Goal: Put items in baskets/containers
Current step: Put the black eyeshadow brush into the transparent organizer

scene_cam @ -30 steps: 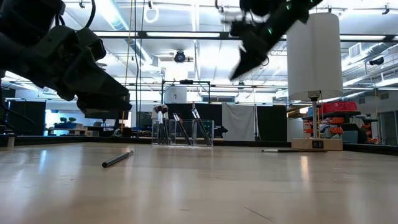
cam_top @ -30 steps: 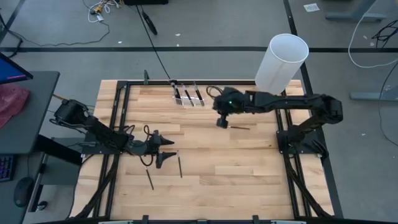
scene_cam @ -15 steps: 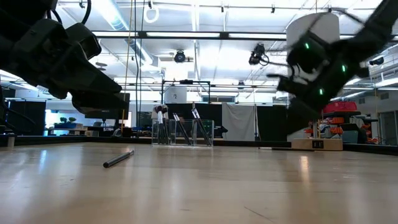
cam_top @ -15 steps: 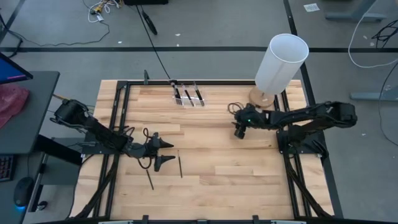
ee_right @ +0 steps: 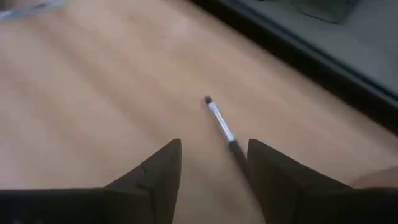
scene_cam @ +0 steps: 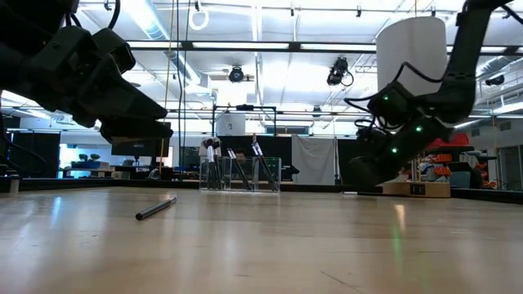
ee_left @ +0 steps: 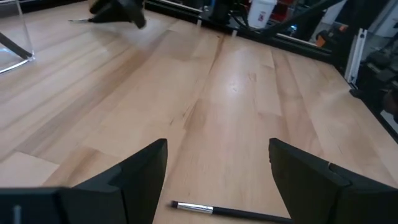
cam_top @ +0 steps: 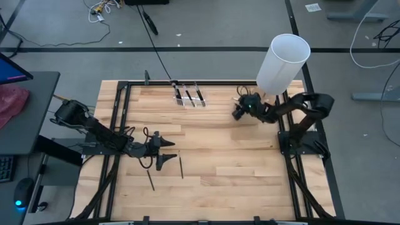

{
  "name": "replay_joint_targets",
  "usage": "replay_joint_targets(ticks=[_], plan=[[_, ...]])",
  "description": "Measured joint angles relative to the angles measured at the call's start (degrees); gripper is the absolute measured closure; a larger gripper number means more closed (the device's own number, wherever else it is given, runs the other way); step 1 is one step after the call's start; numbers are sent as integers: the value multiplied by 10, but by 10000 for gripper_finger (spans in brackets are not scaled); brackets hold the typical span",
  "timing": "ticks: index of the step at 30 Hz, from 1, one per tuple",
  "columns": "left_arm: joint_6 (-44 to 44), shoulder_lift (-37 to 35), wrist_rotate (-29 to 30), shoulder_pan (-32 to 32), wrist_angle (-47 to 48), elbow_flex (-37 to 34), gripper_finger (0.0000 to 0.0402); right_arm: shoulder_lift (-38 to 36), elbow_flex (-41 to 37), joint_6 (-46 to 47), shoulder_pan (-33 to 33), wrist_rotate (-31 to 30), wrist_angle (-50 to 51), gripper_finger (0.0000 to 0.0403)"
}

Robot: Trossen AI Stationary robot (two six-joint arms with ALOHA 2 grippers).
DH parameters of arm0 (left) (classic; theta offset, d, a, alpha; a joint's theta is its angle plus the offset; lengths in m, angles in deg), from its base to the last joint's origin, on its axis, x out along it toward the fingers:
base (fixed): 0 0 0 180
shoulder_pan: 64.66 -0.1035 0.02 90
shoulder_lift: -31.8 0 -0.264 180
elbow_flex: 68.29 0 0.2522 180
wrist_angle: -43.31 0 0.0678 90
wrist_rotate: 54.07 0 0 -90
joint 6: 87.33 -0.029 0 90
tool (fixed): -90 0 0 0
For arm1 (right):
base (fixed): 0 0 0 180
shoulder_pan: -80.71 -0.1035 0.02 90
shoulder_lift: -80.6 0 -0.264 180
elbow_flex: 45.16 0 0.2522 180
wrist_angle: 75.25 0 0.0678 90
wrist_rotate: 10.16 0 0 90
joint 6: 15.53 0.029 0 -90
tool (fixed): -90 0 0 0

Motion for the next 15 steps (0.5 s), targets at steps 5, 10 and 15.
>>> replay_joint_targets(ticks=[5,10,15], plan=[[0,0,-1,-1,0,0,120,3,35,27,19,1,64,223],[-1,0,-1,-1,0,0,120,8,57,38,30,16,142,235],[-1,0,-2,-1,1,0,120,-1,58,42,33,48,164,249]])
